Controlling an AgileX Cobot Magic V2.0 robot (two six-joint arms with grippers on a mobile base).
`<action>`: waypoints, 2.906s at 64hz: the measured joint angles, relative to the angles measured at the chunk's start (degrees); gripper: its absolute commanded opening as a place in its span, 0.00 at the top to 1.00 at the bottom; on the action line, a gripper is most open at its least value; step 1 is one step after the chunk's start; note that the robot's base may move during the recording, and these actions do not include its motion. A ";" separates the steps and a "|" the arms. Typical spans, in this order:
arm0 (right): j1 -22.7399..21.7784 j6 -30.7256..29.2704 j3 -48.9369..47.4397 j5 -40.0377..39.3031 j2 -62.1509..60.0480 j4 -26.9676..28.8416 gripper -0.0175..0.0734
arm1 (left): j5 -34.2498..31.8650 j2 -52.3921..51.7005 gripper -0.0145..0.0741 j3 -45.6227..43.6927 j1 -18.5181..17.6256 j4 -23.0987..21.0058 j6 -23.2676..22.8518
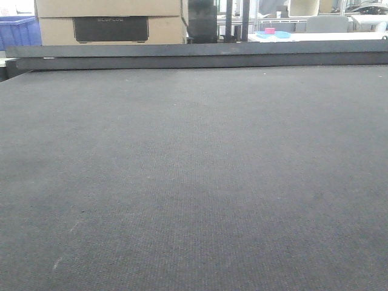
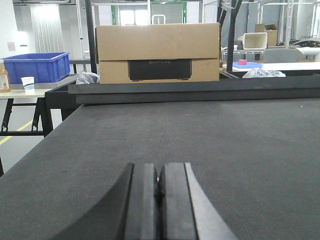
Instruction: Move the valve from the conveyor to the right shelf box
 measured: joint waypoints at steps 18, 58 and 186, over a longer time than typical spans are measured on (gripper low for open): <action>0.00 0.00 0.00 -0.52 0.00 0.00 0.99 | 0.00 0.00 0.96 0.00 0.00 0.00 0.00; 0.00 0.00 -34.08 33.00 15.46 0.18 0.99 | 35.06 20.08 0.96 -39.20 0.00 -0.82 0.00; -2.63 0.00 -64.41 69.84 83.81 -3.40 0.32 | 54.60 60.18 0.96 -63.93 0.00 -4.90 0.00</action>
